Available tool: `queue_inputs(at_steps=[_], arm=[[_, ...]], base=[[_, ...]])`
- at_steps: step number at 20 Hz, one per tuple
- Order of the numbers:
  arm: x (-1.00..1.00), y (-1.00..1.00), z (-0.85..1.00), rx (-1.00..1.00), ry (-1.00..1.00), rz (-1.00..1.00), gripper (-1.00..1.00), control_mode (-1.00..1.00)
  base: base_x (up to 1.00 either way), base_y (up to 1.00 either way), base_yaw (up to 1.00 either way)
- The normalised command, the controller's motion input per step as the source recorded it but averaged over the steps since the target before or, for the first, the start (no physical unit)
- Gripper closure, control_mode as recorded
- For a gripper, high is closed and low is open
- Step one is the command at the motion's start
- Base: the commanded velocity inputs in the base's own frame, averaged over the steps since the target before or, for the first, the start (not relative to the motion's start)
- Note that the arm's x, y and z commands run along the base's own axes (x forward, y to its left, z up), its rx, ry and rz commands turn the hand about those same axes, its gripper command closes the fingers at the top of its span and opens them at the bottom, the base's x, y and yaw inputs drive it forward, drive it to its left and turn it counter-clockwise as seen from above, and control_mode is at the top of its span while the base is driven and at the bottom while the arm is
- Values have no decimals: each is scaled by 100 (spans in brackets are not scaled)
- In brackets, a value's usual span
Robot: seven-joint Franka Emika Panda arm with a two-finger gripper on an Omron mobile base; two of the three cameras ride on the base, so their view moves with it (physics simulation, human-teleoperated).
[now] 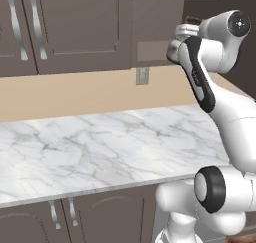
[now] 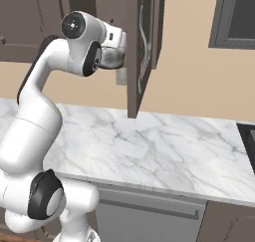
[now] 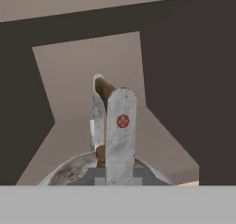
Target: Open the cabinet, pick the kettle from the cabinet, and place it in the sink.
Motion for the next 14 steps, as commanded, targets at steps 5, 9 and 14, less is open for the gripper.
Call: queue_inputs(at_steps=[5,9,14], arm=[[-59,2,-16,-3,0,0,100,-100],[-57,13,-32,-12,0,0,100,-100],[-52,11,-37,-10,2,0,100,-100]], base=[[0,0,0],[0,0,0],[0,0,0]])
